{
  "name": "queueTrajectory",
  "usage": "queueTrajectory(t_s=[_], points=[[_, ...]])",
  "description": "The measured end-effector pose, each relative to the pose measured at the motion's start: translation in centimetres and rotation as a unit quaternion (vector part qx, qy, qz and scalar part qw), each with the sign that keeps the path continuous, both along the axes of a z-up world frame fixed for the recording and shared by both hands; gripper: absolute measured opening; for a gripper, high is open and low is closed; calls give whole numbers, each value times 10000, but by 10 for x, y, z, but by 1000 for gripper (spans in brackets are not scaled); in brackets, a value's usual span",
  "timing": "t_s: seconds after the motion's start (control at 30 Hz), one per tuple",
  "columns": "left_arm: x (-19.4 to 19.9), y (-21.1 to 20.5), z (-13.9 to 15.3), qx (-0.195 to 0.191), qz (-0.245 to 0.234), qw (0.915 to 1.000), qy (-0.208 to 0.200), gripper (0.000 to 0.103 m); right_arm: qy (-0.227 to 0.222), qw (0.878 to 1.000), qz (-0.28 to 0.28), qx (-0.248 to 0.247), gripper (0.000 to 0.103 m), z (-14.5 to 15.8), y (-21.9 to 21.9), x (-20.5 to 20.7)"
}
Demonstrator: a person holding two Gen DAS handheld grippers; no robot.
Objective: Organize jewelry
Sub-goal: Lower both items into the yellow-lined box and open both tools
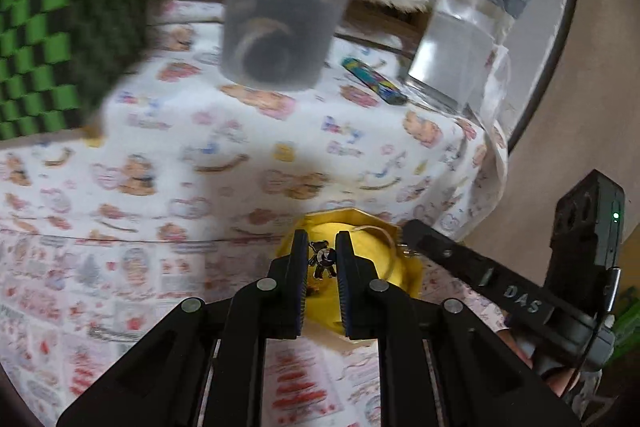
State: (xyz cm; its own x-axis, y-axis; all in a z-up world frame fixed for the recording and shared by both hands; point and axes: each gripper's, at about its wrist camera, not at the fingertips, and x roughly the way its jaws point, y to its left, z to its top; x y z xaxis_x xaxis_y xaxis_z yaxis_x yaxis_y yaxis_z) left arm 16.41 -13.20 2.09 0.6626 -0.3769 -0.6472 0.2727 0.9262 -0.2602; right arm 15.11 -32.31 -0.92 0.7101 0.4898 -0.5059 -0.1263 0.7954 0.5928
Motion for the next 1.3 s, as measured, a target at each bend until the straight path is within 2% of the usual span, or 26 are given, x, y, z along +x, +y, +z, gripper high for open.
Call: queueTrajectory(t_s=[0.17,0.33,0.5,0.6,0.67,0.7,0.8,0.9,0.97,1.07,1.13,1.3], points=[[5,-14,-15,215,-94,9997,20,12,3,10000,-11,-27,8,-1,0,2],[10,-12,-22,170,-94,9997,116,12,45,9999,-64,-76,9,-2,-1,4],[8,-3,-18,23,-27,10000,40,24,49,9999,-155,60,10,-3,-5,5],[3,1,-12,194,78,9997,-158,34,41,9998,-196,-17,10,-3,-6,4],[-1,3,-5,263,154,9991,-284,44,51,9998,-199,-22,15,-3,-6,4],[-3,5,0,275,200,9987,-373,46,42,9998,-205,-34,18,-2,-6,3],[-13,12,17,356,368,9966,-653,59,-52,9995,-210,-209,19,2,-3,0],[-25,26,34,367,588,9936,-896,67,-169,9993,-206,-251,24,10,0,-5],[-33,38,45,425,705,9912,-1037,77,-273,9991,-178,-260,27,16,2,-9],[-50,55,58,645,892,9860,-1250,88,-463,9981,-165,-359,37,27,8,-18],[-63,67,64,777,1020,9820,-1387,95,-563,9976,-115,-391,38,33,13,-23],[-90,98,62,885,1366,9723,-1679,97,-639,9965,61,-544,39,38,29,-36]])
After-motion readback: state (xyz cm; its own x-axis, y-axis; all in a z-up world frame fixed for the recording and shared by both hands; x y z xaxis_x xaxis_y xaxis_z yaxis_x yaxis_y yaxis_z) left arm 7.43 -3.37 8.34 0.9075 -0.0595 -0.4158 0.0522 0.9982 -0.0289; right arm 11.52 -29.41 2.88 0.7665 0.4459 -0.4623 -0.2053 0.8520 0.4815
